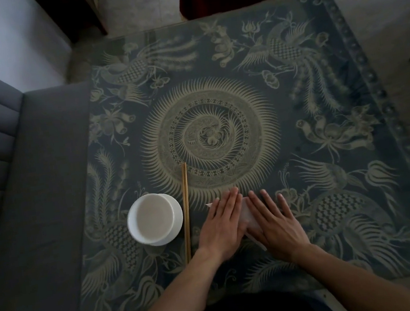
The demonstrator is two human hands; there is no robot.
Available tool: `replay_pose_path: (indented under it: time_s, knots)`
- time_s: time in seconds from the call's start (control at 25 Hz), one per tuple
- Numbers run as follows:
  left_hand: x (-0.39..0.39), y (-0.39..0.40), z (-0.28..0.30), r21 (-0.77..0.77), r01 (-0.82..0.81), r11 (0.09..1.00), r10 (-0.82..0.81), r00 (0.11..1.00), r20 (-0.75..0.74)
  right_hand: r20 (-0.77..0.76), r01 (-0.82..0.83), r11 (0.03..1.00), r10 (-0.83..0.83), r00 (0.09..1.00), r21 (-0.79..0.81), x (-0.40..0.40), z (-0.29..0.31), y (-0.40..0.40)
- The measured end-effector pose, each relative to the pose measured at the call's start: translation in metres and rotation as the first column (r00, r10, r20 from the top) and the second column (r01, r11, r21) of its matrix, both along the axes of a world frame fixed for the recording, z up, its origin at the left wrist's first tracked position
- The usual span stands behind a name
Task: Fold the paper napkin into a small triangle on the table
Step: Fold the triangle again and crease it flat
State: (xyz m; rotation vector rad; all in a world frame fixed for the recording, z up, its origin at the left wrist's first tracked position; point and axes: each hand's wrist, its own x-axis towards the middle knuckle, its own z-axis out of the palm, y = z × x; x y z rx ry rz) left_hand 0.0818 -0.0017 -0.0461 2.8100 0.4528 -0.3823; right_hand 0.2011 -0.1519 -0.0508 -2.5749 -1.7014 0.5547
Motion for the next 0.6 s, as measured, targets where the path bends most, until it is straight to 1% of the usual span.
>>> replay_pose_path:
  time_s: [0.2, 0.36, 0.44, 0.6]
  knots:
    - [-0.005, 0.006, -0.004, 0.013, 0.025, 1.0, -0.024, 0.999, -0.048, 0.011, -0.037, 0.999, 0.037, 0.999, -0.011, 0.013, -0.002, -0.008]
    - [-0.003, 0.012, 0.003, 0.015, -0.043, 0.999, 0.044, 0.995, -0.091, 0.008, -0.05, 0.998, 0.05, 0.999, -0.032, 0.017, 0.001, -0.011]
    - [-0.002, 0.013, 0.007, 0.017, -0.061, 0.998, 0.063, 0.99, -0.13, -0.004, -0.048, 0.998, 0.048, 0.999, -0.046, 0.016, 0.001, -0.011]
    - [-0.001, 0.013, 0.01, 0.017, -0.074, 0.997, 0.075, 0.985, -0.153, -0.02, -0.041, 0.997, 0.039, 0.999, -0.071, 0.017, 0.001, -0.011]
